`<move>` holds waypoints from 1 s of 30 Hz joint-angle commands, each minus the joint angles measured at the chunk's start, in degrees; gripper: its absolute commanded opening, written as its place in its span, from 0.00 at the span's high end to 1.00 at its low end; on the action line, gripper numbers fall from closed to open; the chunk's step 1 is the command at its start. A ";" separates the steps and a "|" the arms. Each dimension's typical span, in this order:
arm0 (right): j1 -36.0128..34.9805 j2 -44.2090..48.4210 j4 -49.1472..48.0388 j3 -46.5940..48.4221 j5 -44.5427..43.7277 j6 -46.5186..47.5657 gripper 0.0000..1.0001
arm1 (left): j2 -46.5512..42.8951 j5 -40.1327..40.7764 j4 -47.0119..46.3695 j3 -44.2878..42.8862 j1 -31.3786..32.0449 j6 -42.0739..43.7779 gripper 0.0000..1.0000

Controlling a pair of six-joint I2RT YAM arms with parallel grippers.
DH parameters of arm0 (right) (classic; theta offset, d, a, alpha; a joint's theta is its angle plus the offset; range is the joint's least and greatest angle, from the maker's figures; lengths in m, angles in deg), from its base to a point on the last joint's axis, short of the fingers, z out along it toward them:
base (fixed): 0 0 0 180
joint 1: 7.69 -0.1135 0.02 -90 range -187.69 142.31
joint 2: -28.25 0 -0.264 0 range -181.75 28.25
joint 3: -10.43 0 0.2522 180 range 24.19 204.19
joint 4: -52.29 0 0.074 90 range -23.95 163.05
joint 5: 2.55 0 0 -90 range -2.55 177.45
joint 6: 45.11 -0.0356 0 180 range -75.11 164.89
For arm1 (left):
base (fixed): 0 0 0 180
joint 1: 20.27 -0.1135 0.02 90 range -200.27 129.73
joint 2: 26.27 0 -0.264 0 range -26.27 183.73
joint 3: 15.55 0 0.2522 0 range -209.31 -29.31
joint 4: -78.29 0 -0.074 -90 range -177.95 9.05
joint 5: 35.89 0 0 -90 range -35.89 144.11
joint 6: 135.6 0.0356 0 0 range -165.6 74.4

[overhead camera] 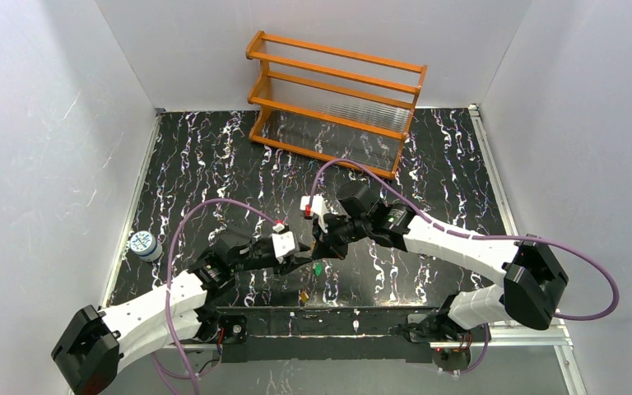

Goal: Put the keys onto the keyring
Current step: Adjust the keyring.

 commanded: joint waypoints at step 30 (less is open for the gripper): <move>-0.08 21.70 -27.65 -12.56 -5.53 -6.48 0.53 | -16.63 8.82 -37.65 14.43 1.05 -20.63 1.00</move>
